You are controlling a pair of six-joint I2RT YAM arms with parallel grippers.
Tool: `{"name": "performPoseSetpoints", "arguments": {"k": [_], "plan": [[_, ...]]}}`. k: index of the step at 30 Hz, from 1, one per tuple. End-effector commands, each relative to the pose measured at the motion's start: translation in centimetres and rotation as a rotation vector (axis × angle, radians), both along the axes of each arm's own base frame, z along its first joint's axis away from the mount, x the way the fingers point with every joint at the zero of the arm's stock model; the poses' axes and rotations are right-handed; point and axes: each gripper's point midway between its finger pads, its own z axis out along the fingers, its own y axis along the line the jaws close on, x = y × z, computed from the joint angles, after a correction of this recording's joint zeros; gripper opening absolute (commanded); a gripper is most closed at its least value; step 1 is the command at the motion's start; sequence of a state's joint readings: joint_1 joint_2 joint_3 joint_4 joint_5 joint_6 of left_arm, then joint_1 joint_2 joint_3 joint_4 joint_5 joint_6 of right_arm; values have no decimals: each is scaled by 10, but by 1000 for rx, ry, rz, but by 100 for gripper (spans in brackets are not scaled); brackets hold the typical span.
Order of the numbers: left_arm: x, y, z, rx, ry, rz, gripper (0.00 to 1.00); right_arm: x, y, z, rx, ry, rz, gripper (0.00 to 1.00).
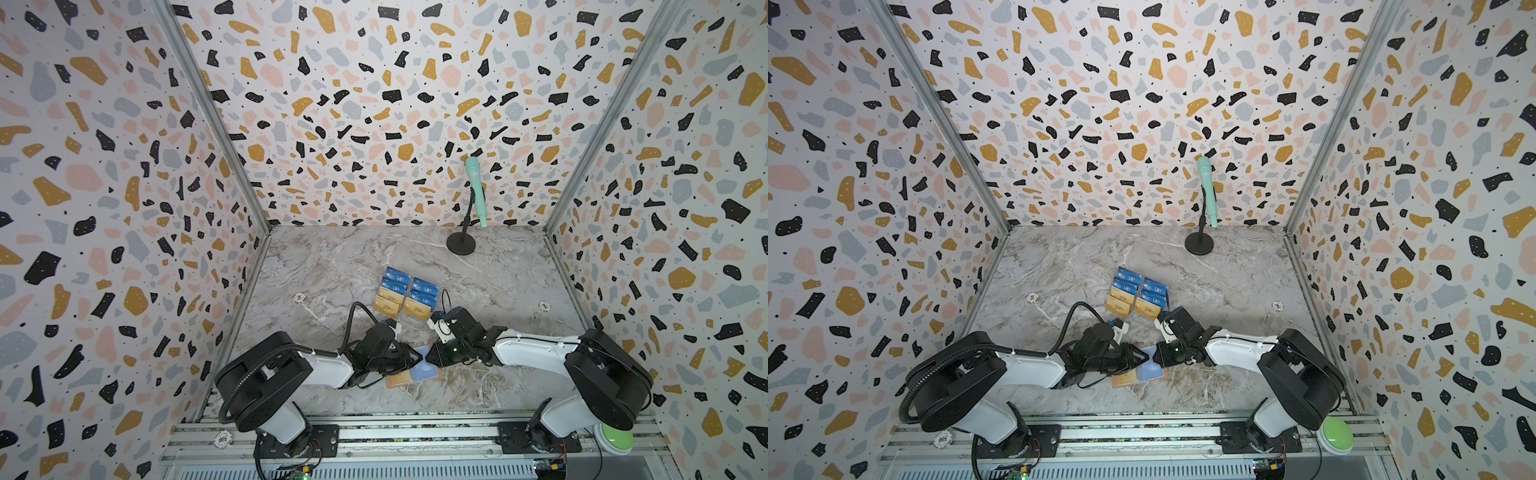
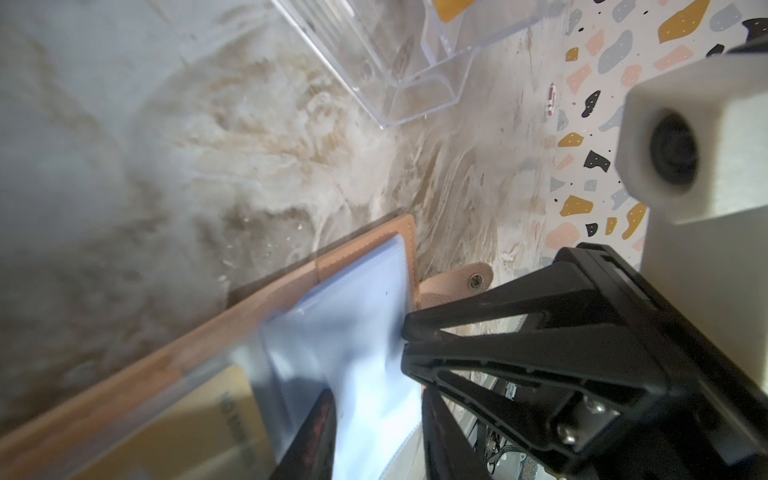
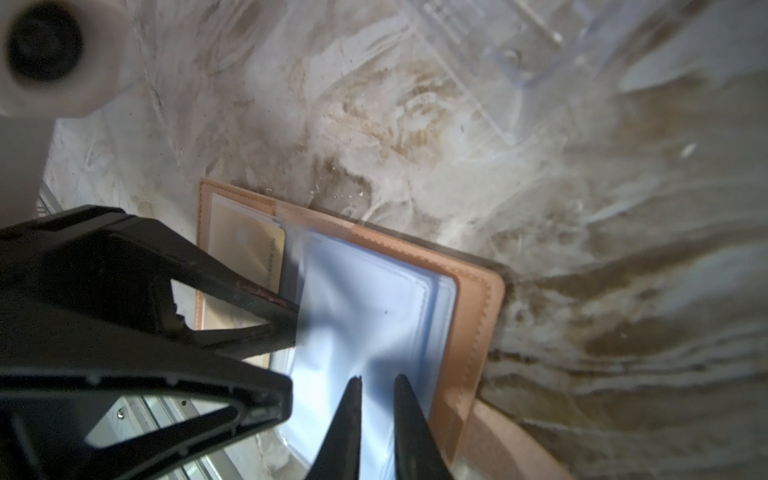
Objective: Put the credit cards into the card holder
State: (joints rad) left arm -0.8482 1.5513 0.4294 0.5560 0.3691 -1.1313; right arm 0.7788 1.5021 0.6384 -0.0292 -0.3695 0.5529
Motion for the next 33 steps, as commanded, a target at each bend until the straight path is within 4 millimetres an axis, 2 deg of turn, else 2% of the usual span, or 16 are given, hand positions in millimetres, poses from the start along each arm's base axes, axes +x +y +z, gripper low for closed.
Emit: {"name": "performPoseSetpoints", "arguments": {"k": [1, 5, 17, 24, 29, 33], "plan": [[-5, -6, 4, -52, 2, -16, 37, -4, -10, -7, -36, 14, -14, 17], [-3, -8, 8, -102, 9, 7, 37, -5, -10, -7, -35, 15, -14, 17], [-2, -6, -4, -87, 27, 29, 35, -3, -10, -1, -23, -2, -27, 17], [-2, -3, -12, -72, 25, 36, 21, 1, -10, 15, 14, -47, -50, 16], [0, -6, -9, -82, 15, 33, 6, 4, -14, 21, 26, -66, -70, 16], [-1, -4, -4, -90, 2, 31, 2, 5, -16, 21, 36, -55, -83, 16]]}}
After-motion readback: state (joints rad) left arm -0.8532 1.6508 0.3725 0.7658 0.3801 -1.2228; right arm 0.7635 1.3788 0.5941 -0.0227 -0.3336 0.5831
